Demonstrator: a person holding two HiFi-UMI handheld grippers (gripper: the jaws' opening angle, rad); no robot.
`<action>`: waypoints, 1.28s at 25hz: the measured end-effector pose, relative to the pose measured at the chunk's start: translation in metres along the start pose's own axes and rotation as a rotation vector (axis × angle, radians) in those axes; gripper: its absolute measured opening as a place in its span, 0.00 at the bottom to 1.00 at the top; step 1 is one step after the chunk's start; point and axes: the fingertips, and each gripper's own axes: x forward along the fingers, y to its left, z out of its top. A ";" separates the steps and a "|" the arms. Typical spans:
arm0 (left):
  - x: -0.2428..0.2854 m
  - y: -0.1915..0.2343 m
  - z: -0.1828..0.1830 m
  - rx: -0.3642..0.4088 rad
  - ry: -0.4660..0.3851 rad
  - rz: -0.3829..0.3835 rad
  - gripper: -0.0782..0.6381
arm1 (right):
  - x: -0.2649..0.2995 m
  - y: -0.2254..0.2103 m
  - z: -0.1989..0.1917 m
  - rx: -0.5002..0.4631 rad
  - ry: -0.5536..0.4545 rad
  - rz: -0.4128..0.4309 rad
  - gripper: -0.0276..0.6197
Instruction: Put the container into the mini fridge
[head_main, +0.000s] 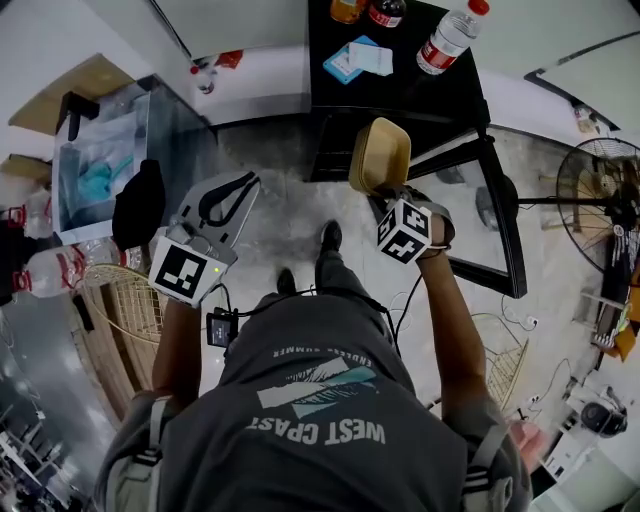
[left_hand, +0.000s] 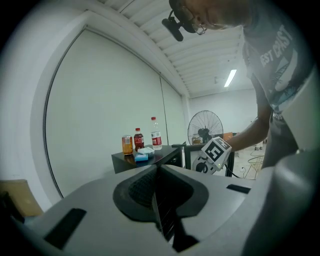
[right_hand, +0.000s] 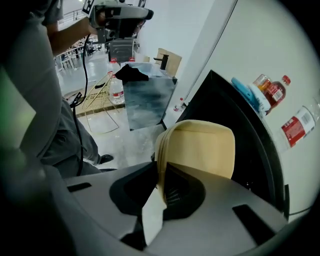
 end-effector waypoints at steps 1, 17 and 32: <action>0.001 0.001 -0.001 -0.006 0.004 0.007 0.16 | 0.006 0.000 -0.002 -0.007 0.006 0.010 0.12; 0.007 0.017 -0.035 -0.075 0.082 0.087 0.16 | 0.103 -0.029 -0.022 -0.036 0.061 0.097 0.12; 0.012 0.016 -0.060 -0.104 0.148 0.128 0.16 | 0.196 -0.055 -0.056 -0.032 0.130 0.076 0.12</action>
